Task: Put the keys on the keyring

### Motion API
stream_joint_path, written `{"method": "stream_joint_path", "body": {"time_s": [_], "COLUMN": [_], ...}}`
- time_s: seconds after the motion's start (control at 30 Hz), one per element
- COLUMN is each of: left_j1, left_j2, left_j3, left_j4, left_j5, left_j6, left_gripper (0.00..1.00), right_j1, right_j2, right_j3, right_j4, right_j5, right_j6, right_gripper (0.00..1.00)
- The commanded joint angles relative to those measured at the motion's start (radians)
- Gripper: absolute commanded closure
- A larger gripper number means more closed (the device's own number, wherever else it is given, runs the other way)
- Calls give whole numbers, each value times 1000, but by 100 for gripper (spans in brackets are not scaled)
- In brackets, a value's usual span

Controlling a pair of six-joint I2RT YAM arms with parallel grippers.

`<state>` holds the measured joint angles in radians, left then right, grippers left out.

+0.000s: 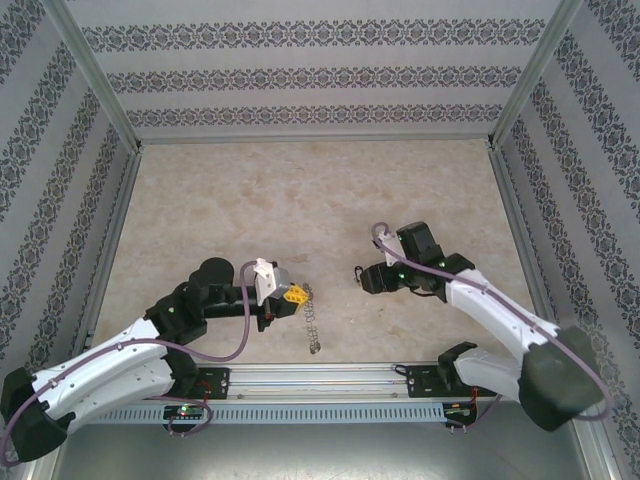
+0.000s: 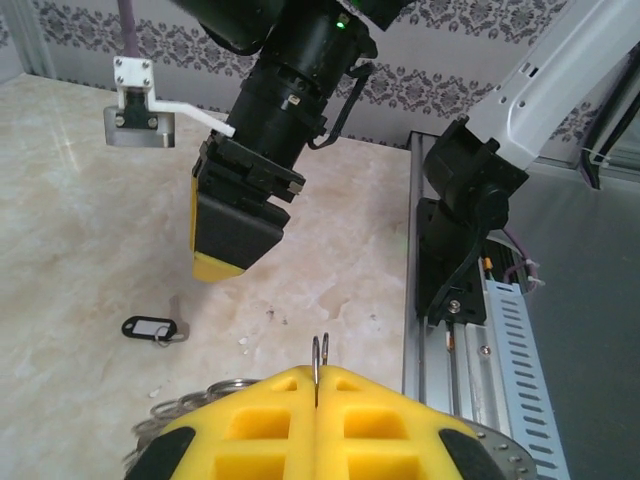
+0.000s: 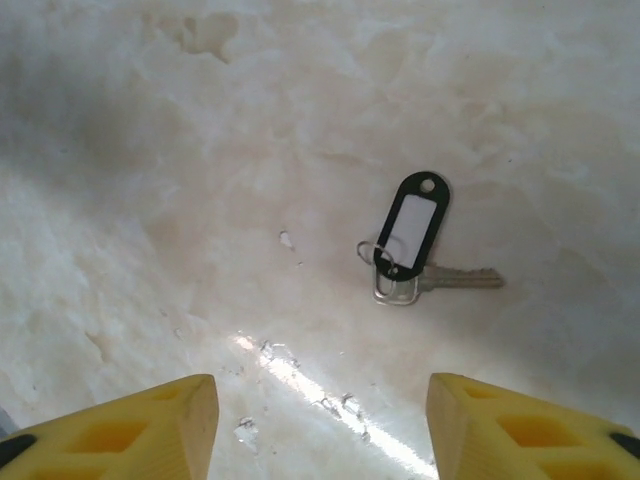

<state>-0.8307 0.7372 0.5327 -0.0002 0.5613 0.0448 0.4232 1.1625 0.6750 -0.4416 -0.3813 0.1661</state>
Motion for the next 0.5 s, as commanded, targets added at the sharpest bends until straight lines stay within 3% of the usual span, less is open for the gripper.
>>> {"method": "stream_joint_path", "body": {"time_s": [0.0,0.3,0.47], "left_j1": [-11,-11,-11], "left_j2": [-49,-104,-126], "left_j3": [7,-44,-56], "left_j4": [8,25,43], "left_j5": [-34,-83,-79], "left_j6": [-24,-48,-50], "left_gripper": [100,100,100], "right_j1": [-9,60,82], "right_j2": [72,288,368], "right_j3": [95,279,356], "right_j4": [-18,-221,-303], "right_j5": [-62,67,27], "right_j6": [-65,-243,-427], "right_gripper": [45,48,52]}}
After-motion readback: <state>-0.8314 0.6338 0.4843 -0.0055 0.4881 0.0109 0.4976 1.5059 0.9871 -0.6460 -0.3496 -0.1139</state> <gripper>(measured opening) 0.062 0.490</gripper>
